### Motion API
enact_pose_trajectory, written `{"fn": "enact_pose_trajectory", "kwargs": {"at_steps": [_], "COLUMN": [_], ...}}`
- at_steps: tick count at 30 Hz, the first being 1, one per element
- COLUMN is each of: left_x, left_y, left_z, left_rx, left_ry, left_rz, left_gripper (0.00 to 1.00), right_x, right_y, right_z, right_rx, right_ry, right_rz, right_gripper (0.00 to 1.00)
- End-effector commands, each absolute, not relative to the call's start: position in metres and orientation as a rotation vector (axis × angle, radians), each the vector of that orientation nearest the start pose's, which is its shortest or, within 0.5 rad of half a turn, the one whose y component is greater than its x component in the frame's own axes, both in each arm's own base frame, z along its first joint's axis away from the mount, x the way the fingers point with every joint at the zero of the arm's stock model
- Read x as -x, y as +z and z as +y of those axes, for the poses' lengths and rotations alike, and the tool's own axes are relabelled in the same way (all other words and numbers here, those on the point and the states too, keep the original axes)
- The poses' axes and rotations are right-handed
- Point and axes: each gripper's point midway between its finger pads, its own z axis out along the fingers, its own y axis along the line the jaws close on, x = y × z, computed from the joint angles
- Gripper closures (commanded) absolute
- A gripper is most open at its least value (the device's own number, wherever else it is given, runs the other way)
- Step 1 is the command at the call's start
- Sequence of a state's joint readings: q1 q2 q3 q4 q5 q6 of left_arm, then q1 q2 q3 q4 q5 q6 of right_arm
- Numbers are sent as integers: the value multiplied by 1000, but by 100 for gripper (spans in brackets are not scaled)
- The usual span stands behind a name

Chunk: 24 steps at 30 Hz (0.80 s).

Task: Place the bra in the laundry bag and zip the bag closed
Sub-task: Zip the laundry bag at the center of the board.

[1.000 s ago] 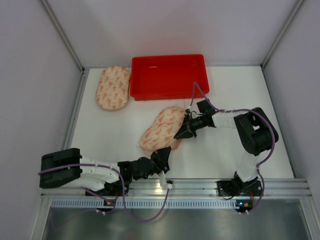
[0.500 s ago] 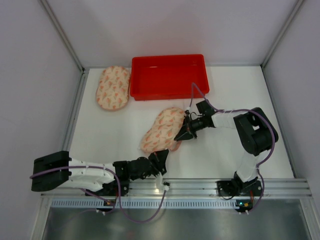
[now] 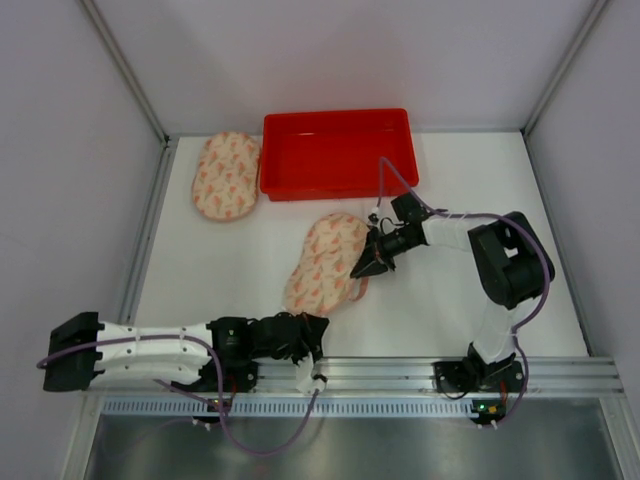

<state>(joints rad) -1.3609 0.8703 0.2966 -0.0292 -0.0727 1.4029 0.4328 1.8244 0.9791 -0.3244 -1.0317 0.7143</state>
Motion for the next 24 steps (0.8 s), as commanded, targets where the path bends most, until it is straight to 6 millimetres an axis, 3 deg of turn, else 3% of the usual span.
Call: {"fn": "enact_pose_trajectory", "kwargs": {"at_steps": [1, 6, 9, 10, 12, 13, 14, 17, 20, 24], "left_x": [-78, -48, -42, -44, -59, -62, -65, -89, -117, -144], "left_y": [78, 64, 58, 70, 66, 78, 80, 94, 102, 112], "left_z": [-263, -251, -263, -276, -288, -303, -308, -323, -332, -336], "left_rx": [-2247, -2362, -2354, -2287, -2232, -2172, -2154, -2057, -1997, -1942], "left_ry": [-103, -326, -419, -440, -364, -390, -403, -425, -395, -375], "left_rz": [470, 723, 978, 1076, 1202, 1230, 1248, 1325, 1378, 1401], "left_gripper": [100, 100, 100, 100, 100, 100, 100, 100, 100, 100], "right_x": [-240, -247, -250, -251, -252, -254, -254, -257, -257, -252], "right_y": [82, 82, 80, 78, 79, 80, 81, 85, 85, 93], "right_z": [280, 282, 283, 283, 282, 282, 280, 274, 265, 260], "right_rx": [-10, 32, 52, 51, 75, 86, 88, 118, 107, 106], "right_ry": [1636, 1620, 1617, 1613, 1588, 1578, 1558, 1494, 1434, 1434], "right_rz": [2881, 2875, 2876, 2880, 2883, 2880, 2887, 2872, 2868, 2845], "right_gripper": [100, 100, 100, 100, 79, 70, 54, 24, 11, 13]}}
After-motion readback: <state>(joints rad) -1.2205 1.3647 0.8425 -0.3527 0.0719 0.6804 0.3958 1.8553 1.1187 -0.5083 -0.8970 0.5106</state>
